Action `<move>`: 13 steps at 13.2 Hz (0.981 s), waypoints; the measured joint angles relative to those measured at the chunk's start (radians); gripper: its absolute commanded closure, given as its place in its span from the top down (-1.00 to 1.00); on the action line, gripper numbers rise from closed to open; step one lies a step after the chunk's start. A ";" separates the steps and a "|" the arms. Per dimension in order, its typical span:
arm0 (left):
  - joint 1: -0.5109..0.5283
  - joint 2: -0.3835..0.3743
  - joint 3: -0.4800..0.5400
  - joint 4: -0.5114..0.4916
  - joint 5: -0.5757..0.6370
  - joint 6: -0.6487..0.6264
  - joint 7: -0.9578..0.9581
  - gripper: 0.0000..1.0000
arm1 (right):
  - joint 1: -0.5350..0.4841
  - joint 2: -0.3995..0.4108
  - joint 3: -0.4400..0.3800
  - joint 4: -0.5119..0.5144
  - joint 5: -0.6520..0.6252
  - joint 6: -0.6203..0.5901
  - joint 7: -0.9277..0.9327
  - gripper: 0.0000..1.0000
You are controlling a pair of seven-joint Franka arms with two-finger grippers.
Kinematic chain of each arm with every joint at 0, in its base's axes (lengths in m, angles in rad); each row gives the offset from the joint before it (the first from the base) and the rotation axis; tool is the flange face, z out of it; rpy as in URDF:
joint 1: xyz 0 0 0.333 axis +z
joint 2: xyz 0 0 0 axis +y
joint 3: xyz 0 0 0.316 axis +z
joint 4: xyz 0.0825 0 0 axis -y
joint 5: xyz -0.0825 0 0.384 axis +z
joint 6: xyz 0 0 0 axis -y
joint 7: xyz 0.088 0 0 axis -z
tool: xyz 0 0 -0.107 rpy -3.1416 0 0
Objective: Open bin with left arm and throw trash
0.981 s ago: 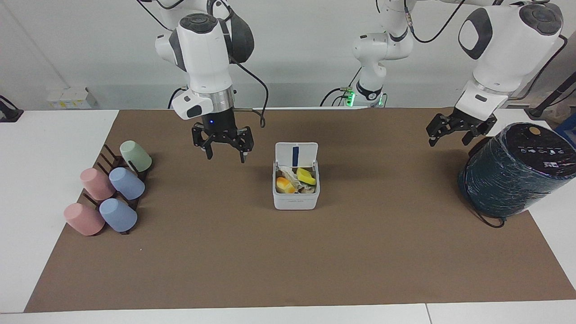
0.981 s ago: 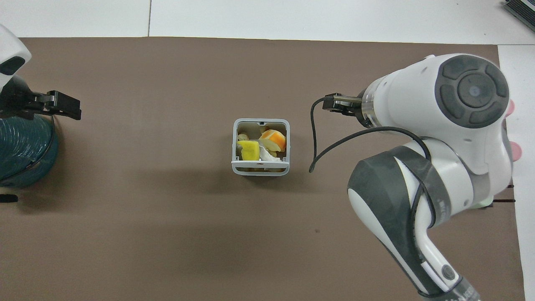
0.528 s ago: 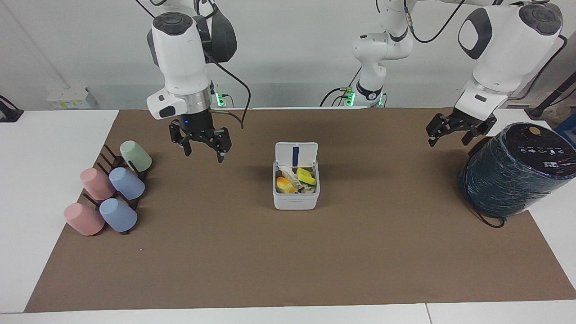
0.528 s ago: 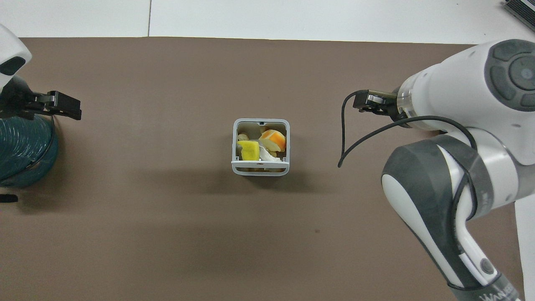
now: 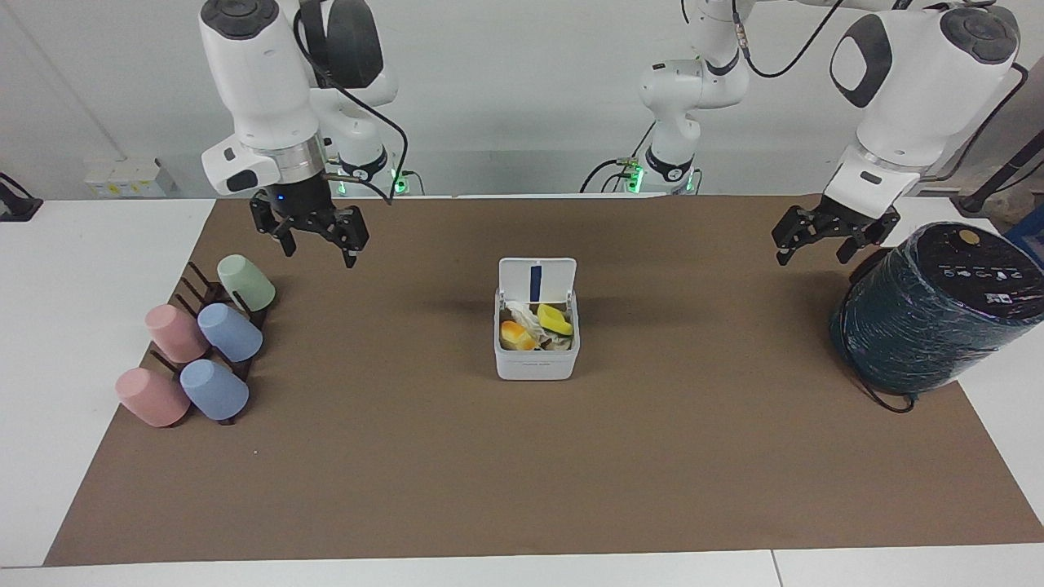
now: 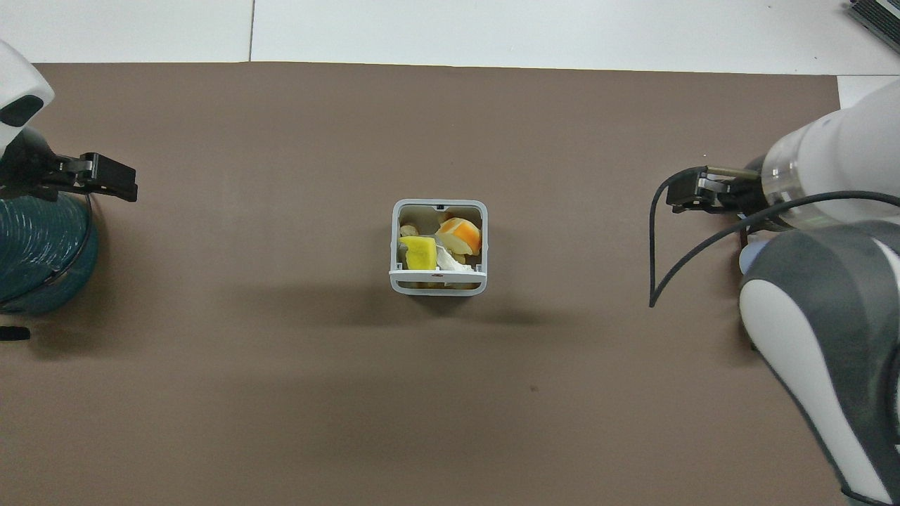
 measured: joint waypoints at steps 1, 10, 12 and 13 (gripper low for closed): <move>0.000 0.000 0.000 0.000 0.000 0.000 0.000 1.00 | 0.008 -0.006 -0.031 0.000 0.008 -0.016 -0.032 1.00; 0.000 0.000 -0.001 0.000 0.000 0.012 0.002 1.00 | 0.007 -0.022 -0.105 -0.004 0.047 -0.052 -0.119 1.00; 0.000 0.000 -0.001 0.000 0.000 0.012 0.002 1.00 | 0.007 -0.023 -0.105 -0.012 0.047 -0.052 -0.120 1.00; 0.000 0.000 -0.001 0.000 0.000 0.012 0.002 1.00 | 0.007 -0.024 -0.105 -0.015 0.047 -0.052 -0.123 1.00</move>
